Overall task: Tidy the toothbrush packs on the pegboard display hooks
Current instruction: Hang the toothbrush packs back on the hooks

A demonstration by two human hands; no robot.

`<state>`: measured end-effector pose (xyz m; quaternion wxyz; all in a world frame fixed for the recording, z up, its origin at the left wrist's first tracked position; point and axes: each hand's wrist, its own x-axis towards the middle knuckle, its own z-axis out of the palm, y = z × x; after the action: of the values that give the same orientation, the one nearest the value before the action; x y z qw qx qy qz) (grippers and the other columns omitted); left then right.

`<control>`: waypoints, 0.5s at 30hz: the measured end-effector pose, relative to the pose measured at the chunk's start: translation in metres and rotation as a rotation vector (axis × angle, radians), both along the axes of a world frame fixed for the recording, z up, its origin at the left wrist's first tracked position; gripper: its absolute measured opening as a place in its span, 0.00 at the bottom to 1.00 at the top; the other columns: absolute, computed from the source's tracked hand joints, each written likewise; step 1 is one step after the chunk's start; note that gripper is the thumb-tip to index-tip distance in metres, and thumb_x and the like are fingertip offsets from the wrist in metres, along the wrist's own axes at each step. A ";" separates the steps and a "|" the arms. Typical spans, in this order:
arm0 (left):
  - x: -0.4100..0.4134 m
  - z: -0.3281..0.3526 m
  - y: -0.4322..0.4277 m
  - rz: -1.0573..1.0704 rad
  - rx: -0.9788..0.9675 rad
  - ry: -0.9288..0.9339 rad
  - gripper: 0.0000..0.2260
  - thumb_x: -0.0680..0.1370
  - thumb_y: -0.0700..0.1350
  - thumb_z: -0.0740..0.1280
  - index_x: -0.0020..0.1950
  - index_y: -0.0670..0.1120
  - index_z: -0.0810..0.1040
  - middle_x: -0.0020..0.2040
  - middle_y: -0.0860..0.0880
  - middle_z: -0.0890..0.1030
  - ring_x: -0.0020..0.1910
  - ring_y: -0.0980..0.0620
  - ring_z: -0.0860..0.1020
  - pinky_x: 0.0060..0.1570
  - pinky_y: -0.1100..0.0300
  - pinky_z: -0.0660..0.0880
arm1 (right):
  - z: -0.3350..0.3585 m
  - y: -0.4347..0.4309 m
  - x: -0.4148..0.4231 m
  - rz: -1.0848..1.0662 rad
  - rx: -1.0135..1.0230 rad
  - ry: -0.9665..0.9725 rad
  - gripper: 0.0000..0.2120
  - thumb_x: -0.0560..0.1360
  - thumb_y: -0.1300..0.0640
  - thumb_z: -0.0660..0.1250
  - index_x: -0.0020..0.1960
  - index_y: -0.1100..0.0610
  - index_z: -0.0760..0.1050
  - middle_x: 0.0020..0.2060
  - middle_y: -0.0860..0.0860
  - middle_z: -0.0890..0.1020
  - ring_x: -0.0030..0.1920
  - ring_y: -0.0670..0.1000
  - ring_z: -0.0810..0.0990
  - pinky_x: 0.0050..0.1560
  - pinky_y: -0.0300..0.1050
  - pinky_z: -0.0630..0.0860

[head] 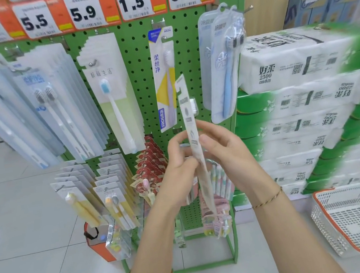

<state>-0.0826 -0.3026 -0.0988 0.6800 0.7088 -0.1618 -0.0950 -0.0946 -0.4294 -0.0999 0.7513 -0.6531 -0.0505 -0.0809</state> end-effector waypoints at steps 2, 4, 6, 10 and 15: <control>0.002 0.005 -0.001 0.007 0.043 -0.066 0.22 0.79 0.36 0.56 0.65 0.60 0.67 0.59 0.46 0.77 0.55 0.51 0.80 0.58 0.50 0.76 | 0.005 0.004 0.004 -0.062 -0.030 -0.024 0.22 0.73 0.54 0.70 0.66 0.55 0.73 0.57 0.49 0.81 0.57 0.46 0.80 0.54 0.44 0.77; 0.004 0.009 -0.002 0.026 0.101 -0.160 0.21 0.78 0.36 0.56 0.66 0.56 0.70 0.61 0.49 0.76 0.60 0.53 0.76 0.62 0.51 0.73 | 0.011 0.010 0.007 -0.133 -0.066 -0.076 0.20 0.71 0.56 0.72 0.62 0.55 0.75 0.56 0.49 0.81 0.54 0.45 0.80 0.53 0.43 0.77; 0.007 0.013 -0.003 0.085 0.149 -0.247 0.18 0.78 0.35 0.56 0.62 0.51 0.75 0.58 0.47 0.76 0.60 0.53 0.73 0.63 0.54 0.71 | 0.015 0.017 0.010 -0.198 -0.069 -0.123 0.20 0.68 0.56 0.74 0.60 0.53 0.75 0.53 0.49 0.81 0.52 0.46 0.80 0.53 0.43 0.77; 0.013 0.033 0.001 0.229 0.044 -0.336 0.13 0.78 0.35 0.59 0.50 0.49 0.80 0.48 0.44 0.79 0.48 0.50 0.78 0.49 0.57 0.77 | 0.028 0.024 0.016 -0.324 -0.041 -0.208 0.20 0.66 0.58 0.76 0.56 0.49 0.74 0.45 0.47 0.80 0.43 0.47 0.79 0.45 0.45 0.78; 0.019 0.065 0.005 0.276 -0.141 -0.395 0.10 0.80 0.36 0.59 0.52 0.46 0.79 0.43 0.53 0.80 0.38 0.59 0.76 0.39 0.63 0.76 | 0.048 0.029 0.022 -0.435 -0.095 -0.332 0.22 0.68 0.60 0.76 0.57 0.49 0.70 0.43 0.42 0.76 0.42 0.46 0.78 0.45 0.44 0.78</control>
<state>-0.0633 -0.2977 -0.0337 0.6896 0.6797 -0.1997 0.1506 -0.0728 -0.4002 -0.0516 0.6661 -0.6610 -0.0354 -0.3437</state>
